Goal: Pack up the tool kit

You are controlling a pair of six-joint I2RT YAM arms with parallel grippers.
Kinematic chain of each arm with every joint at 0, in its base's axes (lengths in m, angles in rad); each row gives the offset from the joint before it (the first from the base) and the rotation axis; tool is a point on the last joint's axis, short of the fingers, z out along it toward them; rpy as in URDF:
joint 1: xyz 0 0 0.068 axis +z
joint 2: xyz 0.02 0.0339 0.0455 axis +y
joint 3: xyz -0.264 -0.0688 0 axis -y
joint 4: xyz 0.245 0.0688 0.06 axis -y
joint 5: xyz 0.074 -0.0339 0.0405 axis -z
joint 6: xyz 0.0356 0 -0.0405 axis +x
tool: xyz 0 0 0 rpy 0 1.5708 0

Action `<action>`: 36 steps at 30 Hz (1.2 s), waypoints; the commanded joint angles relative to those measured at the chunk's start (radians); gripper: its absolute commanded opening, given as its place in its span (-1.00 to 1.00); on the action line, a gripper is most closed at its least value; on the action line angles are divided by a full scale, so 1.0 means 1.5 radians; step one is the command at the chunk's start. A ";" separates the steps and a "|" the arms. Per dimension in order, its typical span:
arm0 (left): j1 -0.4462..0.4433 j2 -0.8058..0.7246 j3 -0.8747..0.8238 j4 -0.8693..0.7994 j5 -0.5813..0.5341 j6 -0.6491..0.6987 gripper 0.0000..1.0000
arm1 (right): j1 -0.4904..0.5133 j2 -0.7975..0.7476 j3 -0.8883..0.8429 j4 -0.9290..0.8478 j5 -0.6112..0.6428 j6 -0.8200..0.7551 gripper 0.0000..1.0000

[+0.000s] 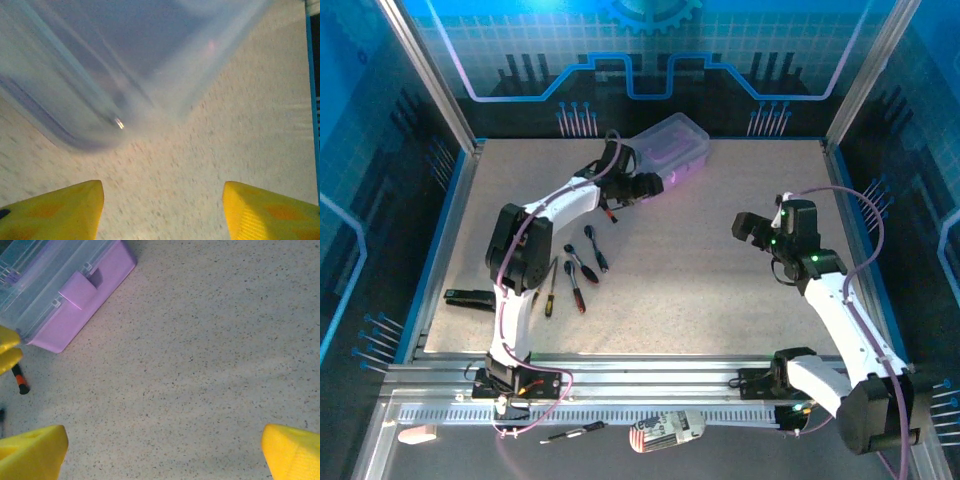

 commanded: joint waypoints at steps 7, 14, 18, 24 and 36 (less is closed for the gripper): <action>0.027 -0.071 0.098 -0.116 -0.074 0.096 0.57 | -0.011 -0.001 0.024 -0.005 -0.041 0.006 0.99; 0.109 0.034 0.269 -0.153 -0.080 0.166 0.94 | -0.011 0.050 0.042 -0.003 -0.064 -0.006 0.99; 0.137 0.128 0.376 -0.162 -0.031 0.188 0.99 | -0.008 0.107 0.071 0.020 -0.086 0.000 0.99; 0.145 0.226 0.430 -0.116 0.009 0.221 0.98 | 0.005 0.178 0.127 0.033 -0.095 0.001 0.99; 0.100 0.193 0.312 -0.121 0.094 0.207 0.60 | 0.008 0.285 0.182 0.026 -0.062 -0.021 0.99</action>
